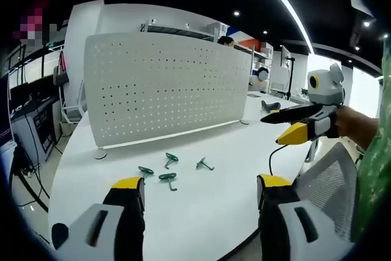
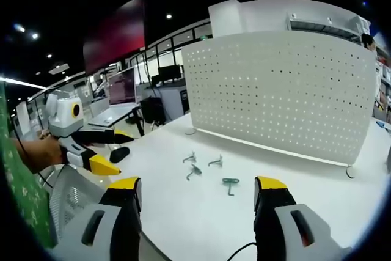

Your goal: Insert the hook assembly into the mounting plate slot until the hook locks in place.

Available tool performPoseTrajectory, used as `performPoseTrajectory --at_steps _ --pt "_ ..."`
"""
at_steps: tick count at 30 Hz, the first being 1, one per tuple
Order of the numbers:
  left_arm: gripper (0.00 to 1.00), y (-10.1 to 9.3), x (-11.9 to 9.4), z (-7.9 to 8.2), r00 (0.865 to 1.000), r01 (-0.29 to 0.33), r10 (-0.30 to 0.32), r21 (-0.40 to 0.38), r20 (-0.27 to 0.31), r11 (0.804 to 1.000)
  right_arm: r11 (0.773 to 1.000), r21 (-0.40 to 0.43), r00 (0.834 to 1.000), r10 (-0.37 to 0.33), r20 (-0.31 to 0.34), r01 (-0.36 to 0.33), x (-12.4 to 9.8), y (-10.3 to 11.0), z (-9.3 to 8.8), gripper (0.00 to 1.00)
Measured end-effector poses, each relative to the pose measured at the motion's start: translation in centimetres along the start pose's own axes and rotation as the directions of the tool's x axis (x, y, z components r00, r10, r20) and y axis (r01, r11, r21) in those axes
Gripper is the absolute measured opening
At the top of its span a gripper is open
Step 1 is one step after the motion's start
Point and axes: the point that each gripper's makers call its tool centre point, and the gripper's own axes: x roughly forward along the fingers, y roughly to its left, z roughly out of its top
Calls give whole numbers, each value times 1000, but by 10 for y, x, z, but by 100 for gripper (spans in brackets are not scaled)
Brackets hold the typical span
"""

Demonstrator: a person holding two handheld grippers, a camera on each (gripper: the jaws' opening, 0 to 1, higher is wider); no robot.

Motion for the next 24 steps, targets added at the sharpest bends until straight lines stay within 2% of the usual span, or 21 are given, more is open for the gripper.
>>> performPoseTrajectory --at_steps 24 --pt "76 0 5 -1 1000 9 -9 8 -13 1000 1000 8 1000 -8 -7 8 1 -3 -3 75"
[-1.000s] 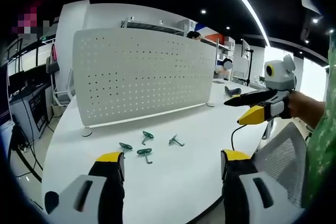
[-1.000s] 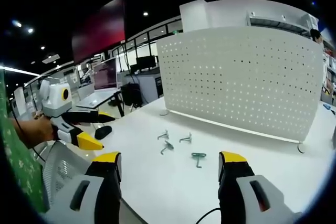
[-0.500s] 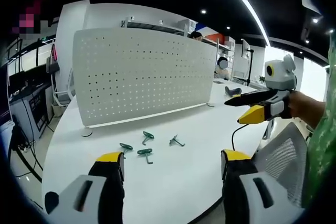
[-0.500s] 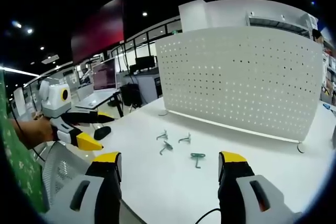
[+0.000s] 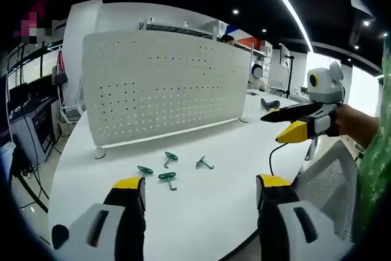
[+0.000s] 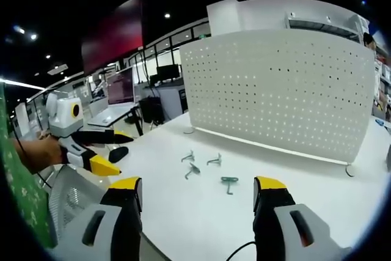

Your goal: Insert the hook assembly into the mounting plate slot until the hook locks in place.

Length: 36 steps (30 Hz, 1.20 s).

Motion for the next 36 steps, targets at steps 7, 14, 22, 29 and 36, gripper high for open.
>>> performPoseTrajectory --at_steps 7,14,22,29,36 --pt "71 -4 12 7 999 33 -33 33 -8 999 1000 10 1000 -6 -5 6 -1 -2 -3 75" --pt "66 -12 31 10 997 81 -79 78 -27 994 1000 16 1000 -15 -8 15 -2 -5 -5 74" --pt "61 -14 55 8 992 121 -117 94 -51 988 999 26 999 -32 -12 32 -4 -10 -8 74" --pt "53 -19 80 5 983 176 -167 114 -81 978 999 38 999 -38 -15 39 -5 -12 -12 73" --pt "47 -24 106 0 972 219 -203 150 -117 964 998 49 999 -49 -19 50 -5 -17 -15 73"
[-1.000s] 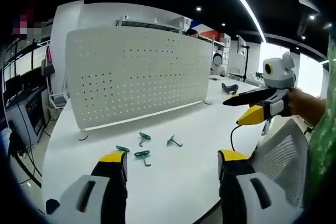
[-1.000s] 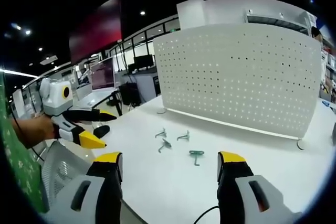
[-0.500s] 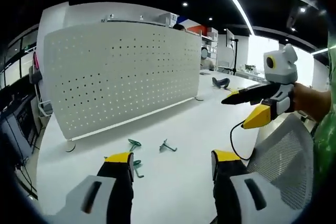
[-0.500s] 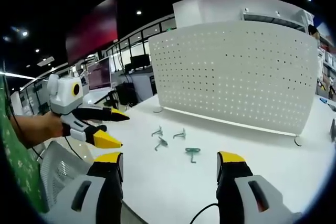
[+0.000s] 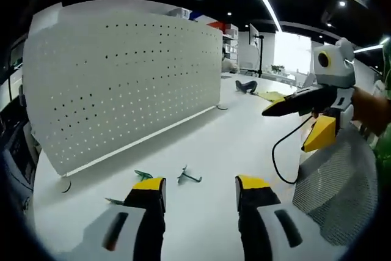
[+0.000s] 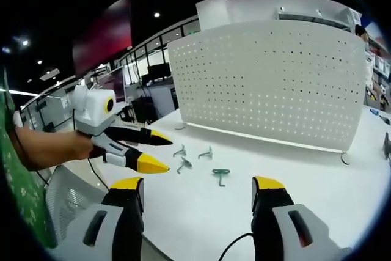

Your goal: Insert the hook assembly into the mounting plate slot until the hook locks in place.

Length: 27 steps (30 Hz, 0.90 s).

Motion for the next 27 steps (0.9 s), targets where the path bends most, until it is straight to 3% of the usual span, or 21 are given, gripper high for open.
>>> performPoseTrajectory --at_steps 21,27 --pt "30 15 60 -23 995 16 -12 41 -100 999 1000 28 1000 -6 -21 7 4 -9 -9 72" --pt "23 24 75 -36 990 11 -5 43 -143 999 999 35 999 -15 -29 16 4 -13 -11 71"
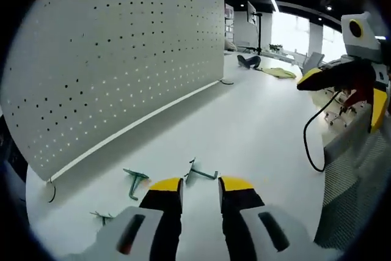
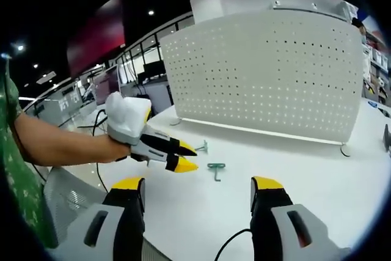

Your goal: Insert the hook assembly into the mounting plate slot until the hook locks in place.

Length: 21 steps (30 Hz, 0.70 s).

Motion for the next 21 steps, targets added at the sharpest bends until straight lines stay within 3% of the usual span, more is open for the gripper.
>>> performPoseTrajectory --at_steps 21 --pt "15 10 33 -16 998 -3 4 17 -60 1000 999 31 999 -13 -32 14 10 -11 -9 70"
